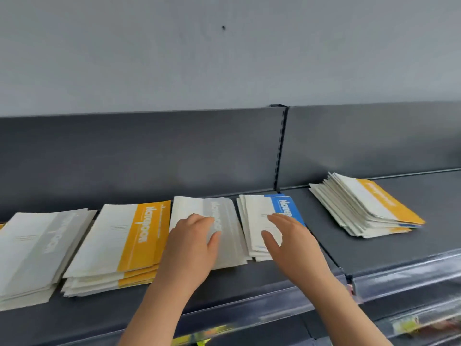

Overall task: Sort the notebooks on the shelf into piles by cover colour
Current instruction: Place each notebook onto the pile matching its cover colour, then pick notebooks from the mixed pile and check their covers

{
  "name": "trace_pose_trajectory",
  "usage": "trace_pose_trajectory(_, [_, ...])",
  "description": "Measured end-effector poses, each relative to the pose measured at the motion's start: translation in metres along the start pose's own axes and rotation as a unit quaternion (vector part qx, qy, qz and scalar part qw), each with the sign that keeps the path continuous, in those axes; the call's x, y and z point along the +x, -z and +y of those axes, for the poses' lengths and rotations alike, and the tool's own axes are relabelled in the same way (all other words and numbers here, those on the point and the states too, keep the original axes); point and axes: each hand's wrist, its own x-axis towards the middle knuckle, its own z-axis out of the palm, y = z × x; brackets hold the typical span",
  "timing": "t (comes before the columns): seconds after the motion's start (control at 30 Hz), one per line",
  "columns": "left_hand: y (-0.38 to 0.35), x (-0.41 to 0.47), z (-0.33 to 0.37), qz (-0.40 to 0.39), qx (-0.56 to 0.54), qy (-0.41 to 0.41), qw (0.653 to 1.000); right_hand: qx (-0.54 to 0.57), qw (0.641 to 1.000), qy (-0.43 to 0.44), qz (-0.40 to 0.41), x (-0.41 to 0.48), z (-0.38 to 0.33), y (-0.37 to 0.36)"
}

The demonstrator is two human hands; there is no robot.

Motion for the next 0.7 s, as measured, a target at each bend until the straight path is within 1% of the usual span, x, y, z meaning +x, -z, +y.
trace_pose_trajectory(0.13, [-0.040, 0.008, 0.074, -0.011, -0.002, -0.012, 1.000, -0.015, 1.000, -0.024, 0.003, -0.009, 0.072, 0.041])
trace_pose_trajectory(0.37, [-0.109, 0.021, 0.159, -0.032, -0.038, -0.016, 0.999, -0.035, 0.997, -0.063, 0.016, -0.019, 0.172, 0.089])
trace_pose_trajectory(0.6, [-0.139, 0.053, 0.208, -0.042, -0.090, -0.032, 0.995, -0.032, 0.992, -0.116, 0.038, 0.008, 0.238, 0.114])
trace_pose_trajectory(0.7, [-0.154, 0.076, 0.226, -0.050, -0.074, -0.063, 0.994, -0.054, 0.987, -0.147, 0.046, 0.025, 0.265, 0.114])
